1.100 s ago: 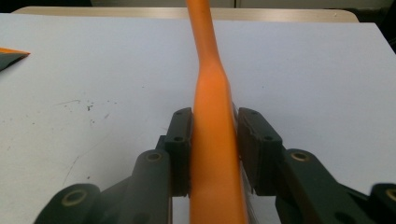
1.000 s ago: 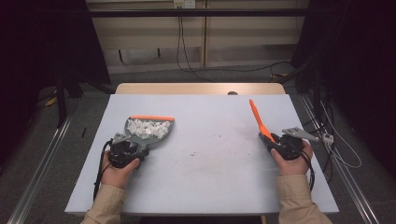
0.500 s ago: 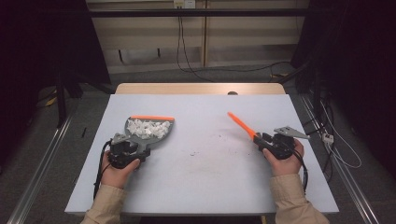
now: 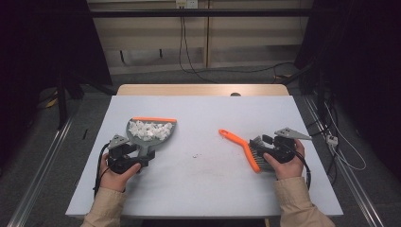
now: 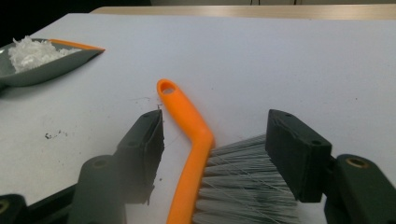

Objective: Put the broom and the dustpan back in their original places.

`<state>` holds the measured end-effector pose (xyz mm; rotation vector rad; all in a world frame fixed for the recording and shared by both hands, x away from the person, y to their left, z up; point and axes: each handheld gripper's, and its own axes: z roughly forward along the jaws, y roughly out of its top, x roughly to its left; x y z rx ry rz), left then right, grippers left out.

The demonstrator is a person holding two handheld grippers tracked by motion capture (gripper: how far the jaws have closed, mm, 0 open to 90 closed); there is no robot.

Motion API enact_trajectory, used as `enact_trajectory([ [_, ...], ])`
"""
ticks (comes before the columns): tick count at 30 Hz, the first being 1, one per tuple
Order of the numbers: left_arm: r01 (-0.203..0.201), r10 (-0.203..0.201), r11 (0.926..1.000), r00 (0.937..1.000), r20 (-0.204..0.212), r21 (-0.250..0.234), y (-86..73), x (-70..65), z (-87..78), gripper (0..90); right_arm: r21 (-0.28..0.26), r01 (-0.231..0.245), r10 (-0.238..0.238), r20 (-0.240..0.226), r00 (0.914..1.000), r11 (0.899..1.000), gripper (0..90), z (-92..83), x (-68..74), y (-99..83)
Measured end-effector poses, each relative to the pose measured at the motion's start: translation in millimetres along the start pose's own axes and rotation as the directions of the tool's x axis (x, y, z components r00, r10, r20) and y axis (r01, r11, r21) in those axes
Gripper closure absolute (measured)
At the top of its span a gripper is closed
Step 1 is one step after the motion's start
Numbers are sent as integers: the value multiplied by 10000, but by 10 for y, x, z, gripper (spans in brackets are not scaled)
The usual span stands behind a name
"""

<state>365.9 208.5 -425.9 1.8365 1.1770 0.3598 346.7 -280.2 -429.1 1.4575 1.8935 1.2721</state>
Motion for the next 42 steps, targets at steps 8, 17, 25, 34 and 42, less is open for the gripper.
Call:
enact_trajectory([
  [8,-97,120,9982,9992,381,-594,25,3,-60,122,58,214,-212,-333,9992,9998,299,18,59,-2],
  [17,-610,780,9911,9863,1452,-1184,24,-40,-140,84,2,449,-447,-818,9956,9990,274,-30,128,-14],
  [25,-832,1143,9852,9704,2127,-1499,1,-60,-205,62,-14,471,-470,-1094,9929,9989,271,-89,164,-58],
  [34,-910,1363,9780,9601,2442,-1879,-59,-27,-275,56,81,600,-587,-1090,9923,9982,271,-169,181,-117],
  [42,-951,1396,9772,9613,2374,-1897,-144,38,-339,54,65,685,-674,-1056,9921,9976,264,-222,141,-181],
])
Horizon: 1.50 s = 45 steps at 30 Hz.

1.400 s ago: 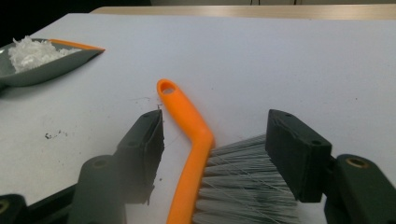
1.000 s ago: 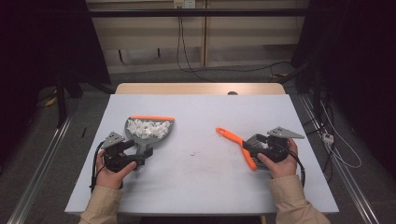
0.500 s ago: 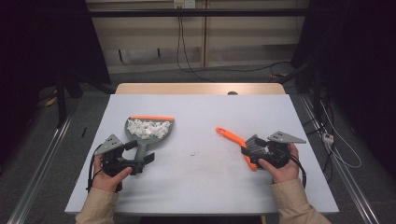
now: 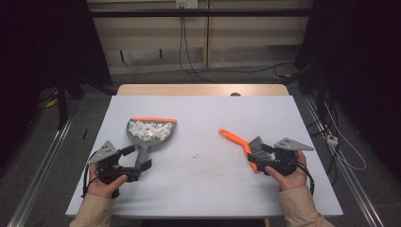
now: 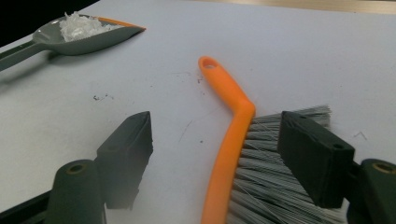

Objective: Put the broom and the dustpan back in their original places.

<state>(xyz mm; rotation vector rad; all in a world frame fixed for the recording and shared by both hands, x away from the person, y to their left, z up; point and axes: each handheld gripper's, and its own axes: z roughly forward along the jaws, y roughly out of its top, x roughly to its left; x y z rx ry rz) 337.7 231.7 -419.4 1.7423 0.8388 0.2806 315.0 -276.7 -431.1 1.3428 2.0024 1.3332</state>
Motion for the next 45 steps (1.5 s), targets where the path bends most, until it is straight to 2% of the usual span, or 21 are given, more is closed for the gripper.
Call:
enact_trajectory([
  [6,-111,110,9999,9998,-169,-47,-53,31,-81,52,21,-5,4,168,9999,10000,248,-69,-51,-61],
  [10,-76,75,9999,9999,-136,-69,-94,33,-122,51,49,-20,19,290,9996,10000,234,-99,-77,-102],
  [14,-248,248,9997,9997,-91,-49,-117,19,-163,49,136,61,-65,339,9994,9999,224,-122,-85,-137],
  [18,-231,230,9997,9996,-134,-123,-141,28,-193,49,198,279,-289,510,9983,9994,210,-172,-97,-176],
  [22,-290,288,9995,9995,-133,-151,-151,21,-187,49,232,348,-359,487,9982,9991,210,-210,-109,-218],
  [27,-366,364,9992,9992,-161,-130,-172,22,-180,49,395,686,-703,456,9965,9969,204,-246,-117,-258],
  [30,-489,487,9988,9986,-194,-80,-170,19,-167,49,381,760,-775,416,9961,9964,204,-253,-116,-274],
  [45,-511,508,9987,9980,-366,-70,-181,36,-166,49,648,1160,-1186,378,9922,9911,201,-181,-50,-300],
])
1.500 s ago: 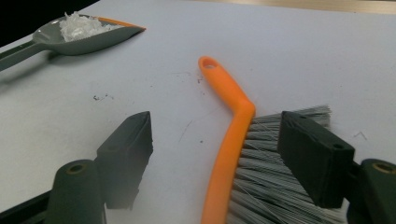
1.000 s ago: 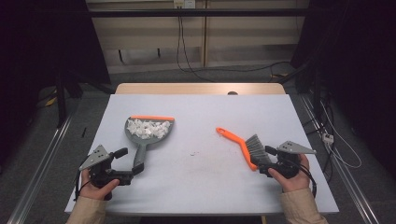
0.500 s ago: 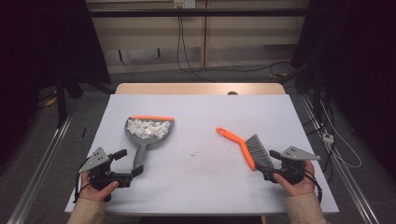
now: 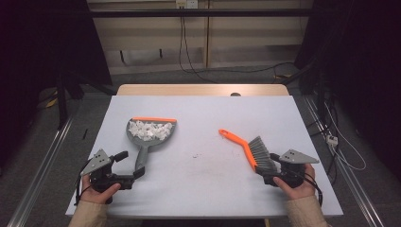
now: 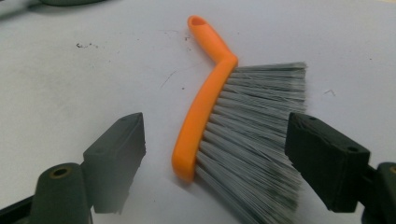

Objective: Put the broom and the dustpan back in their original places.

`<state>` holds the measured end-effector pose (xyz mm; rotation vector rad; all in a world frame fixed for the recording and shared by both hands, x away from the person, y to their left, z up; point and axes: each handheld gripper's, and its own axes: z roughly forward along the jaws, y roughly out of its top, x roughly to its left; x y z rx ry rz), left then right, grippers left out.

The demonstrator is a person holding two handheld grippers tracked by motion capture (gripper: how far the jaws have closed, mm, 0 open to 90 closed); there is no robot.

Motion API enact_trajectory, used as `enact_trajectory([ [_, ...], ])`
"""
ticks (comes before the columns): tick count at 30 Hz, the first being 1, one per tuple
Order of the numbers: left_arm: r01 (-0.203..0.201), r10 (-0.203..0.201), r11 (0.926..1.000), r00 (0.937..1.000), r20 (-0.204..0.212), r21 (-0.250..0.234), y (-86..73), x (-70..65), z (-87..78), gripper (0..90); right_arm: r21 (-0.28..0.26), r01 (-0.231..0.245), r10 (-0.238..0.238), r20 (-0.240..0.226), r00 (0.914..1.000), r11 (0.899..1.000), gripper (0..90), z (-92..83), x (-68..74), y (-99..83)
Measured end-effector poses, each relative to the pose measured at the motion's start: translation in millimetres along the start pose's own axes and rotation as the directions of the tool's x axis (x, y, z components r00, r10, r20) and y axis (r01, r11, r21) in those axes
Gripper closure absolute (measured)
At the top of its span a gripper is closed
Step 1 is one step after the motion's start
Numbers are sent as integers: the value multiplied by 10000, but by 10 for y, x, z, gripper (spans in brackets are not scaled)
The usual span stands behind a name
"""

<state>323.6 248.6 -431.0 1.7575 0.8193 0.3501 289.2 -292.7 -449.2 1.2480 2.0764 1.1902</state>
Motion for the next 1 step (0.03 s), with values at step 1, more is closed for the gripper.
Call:
enact_trajectory([
  [1,17,-17,10000,10000,29,1,0,0,3,49,39,28,-28,14,10000,10000,200,4,7,-1],
])
